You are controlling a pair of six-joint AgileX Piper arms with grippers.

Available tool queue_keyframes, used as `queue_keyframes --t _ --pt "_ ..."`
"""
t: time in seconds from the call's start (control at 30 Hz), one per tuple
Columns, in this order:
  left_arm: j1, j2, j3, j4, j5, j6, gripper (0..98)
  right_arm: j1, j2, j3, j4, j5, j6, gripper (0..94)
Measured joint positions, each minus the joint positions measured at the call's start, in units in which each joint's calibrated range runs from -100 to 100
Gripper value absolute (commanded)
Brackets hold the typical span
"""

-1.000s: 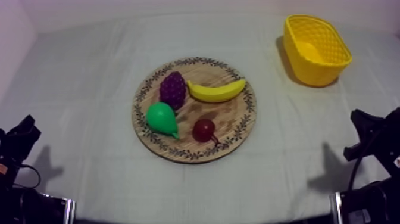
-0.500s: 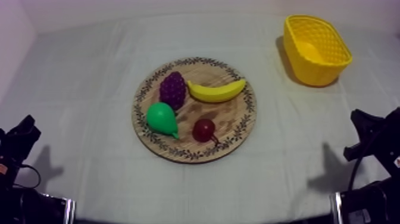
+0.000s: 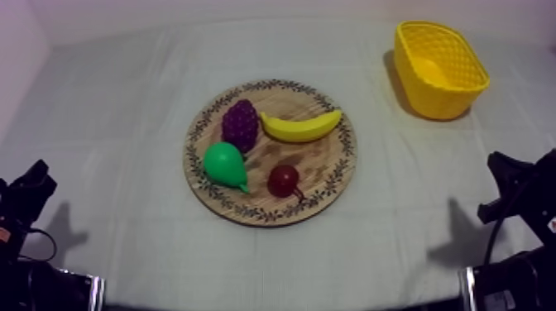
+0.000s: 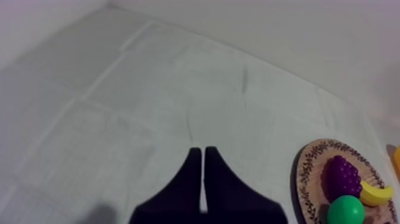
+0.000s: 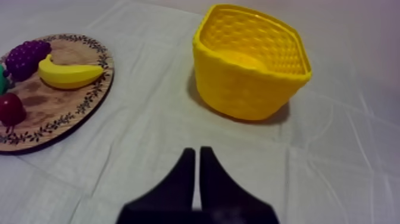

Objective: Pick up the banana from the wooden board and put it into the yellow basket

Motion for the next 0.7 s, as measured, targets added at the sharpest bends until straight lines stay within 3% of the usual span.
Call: queue_keyframes --t 0.7 --pt "0.0 0.0 0.0 0.0 0.0 0.0 0.1 0.0 0.0 0.0 0.0 -0.17 0.04 0.4"
